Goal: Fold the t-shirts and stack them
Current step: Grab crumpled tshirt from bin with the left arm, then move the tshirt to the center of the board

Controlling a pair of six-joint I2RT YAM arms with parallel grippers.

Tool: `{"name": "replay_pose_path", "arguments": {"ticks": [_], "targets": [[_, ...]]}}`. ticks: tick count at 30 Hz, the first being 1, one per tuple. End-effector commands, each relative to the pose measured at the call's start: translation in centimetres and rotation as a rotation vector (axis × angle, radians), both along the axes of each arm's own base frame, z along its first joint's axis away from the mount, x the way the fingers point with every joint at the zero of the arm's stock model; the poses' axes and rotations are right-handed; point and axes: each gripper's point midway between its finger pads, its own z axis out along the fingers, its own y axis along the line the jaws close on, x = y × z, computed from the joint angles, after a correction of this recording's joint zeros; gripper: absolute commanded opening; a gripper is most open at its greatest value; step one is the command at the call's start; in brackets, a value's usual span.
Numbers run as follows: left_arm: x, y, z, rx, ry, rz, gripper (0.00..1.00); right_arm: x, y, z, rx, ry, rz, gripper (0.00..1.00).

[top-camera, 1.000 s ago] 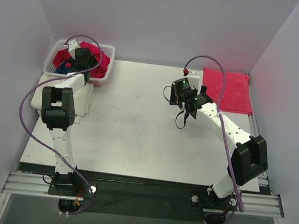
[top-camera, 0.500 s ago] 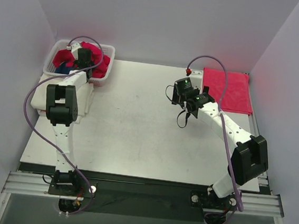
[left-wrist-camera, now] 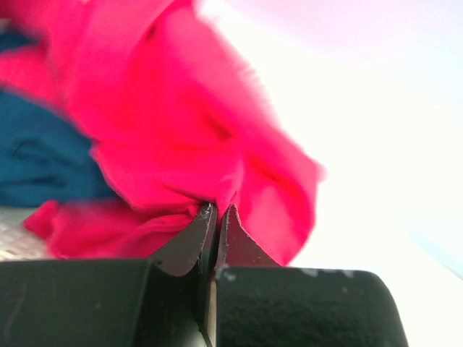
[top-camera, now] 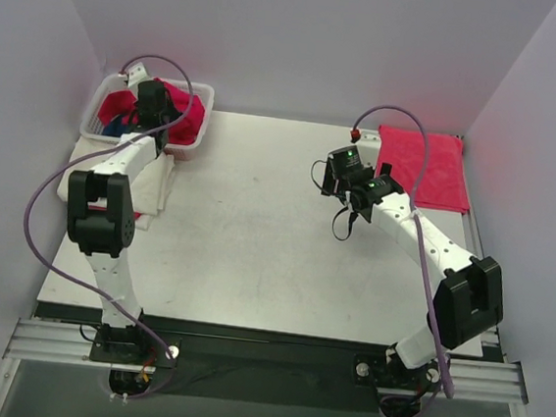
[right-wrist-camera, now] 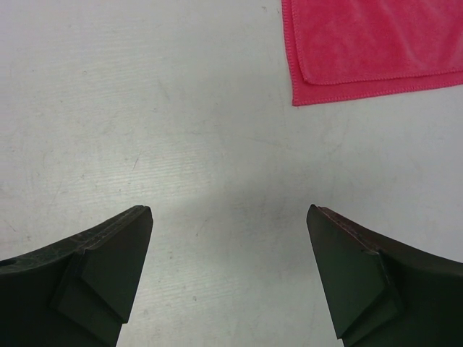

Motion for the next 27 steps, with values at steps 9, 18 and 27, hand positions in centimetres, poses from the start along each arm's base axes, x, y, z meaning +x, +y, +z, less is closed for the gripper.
{"name": "replay_pose_path", "arguments": {"ticks": [9, 18, 27], "targets": [[-7.5, -5.0, 27.1, -0.004, -0.64, -0.2, 0.0, -2.7, -1.3, 2.2, 0.07, -0.048, -0.02, 0.92], [-17.8, -11.8, 40.2, -0.065, -0.989, -0.593, 0.0, -4.2, -2.0, 3.2, 0.108, -0.083, -0.027, 0.92], [-28.1, -15.5, 43.9, -0.072, -1.08, -0.791, 0.0, -5.4, -4.2, 5.1, 0.106, -0.159, -0.085, 0.92]]}}
